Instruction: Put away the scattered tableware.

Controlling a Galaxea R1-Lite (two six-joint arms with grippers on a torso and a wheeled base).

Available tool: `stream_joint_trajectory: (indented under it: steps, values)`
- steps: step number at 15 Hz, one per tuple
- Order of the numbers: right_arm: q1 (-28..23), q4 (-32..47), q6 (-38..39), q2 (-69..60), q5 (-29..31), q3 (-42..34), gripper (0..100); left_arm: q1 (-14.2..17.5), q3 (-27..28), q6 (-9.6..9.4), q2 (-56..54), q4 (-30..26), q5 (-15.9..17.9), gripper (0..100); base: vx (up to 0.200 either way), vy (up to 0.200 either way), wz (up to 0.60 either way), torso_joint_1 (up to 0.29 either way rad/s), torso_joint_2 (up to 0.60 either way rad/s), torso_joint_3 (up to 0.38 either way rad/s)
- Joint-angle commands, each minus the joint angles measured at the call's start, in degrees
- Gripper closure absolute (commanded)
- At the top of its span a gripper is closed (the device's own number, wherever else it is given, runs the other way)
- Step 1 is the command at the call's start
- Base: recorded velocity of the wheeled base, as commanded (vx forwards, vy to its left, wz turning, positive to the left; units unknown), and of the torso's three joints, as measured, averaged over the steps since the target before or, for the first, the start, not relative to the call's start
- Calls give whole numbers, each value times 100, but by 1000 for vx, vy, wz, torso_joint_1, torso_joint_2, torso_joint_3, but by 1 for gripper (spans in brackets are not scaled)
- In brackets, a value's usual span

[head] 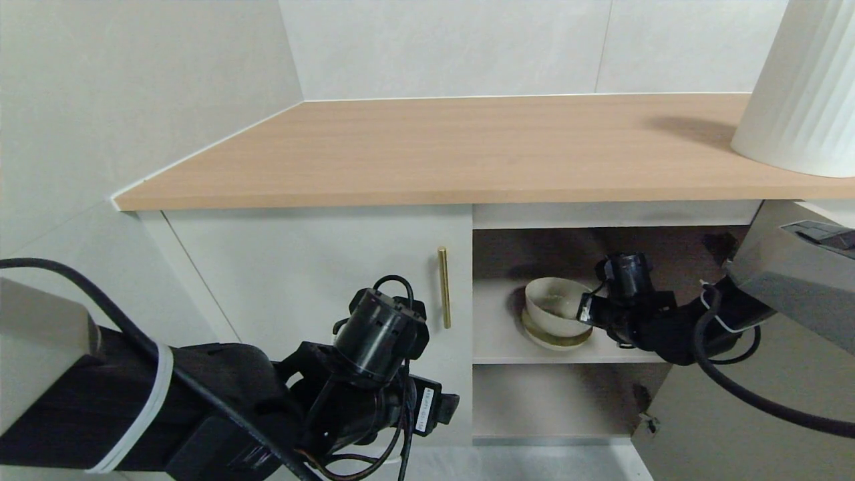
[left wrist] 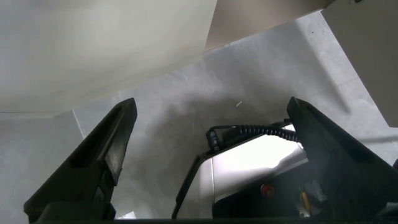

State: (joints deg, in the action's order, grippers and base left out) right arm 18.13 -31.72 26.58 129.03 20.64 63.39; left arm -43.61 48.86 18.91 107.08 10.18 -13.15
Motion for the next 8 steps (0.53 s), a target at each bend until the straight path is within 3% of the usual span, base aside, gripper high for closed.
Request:
stream_joint_trajectory:
  steps: [1, 8]
  values:
    - [15, -1, -3, 9, -7, -11, 0, 1, 1, 8, -3, 2, -3, 0, 0, 0, 0, 0, 0, 0]
    - [7, 17, -3, -343, -16, -125, 0, 19, 1, 8, -109, -7, -3, 0, 0, 0, 0, 0, 0, 0]
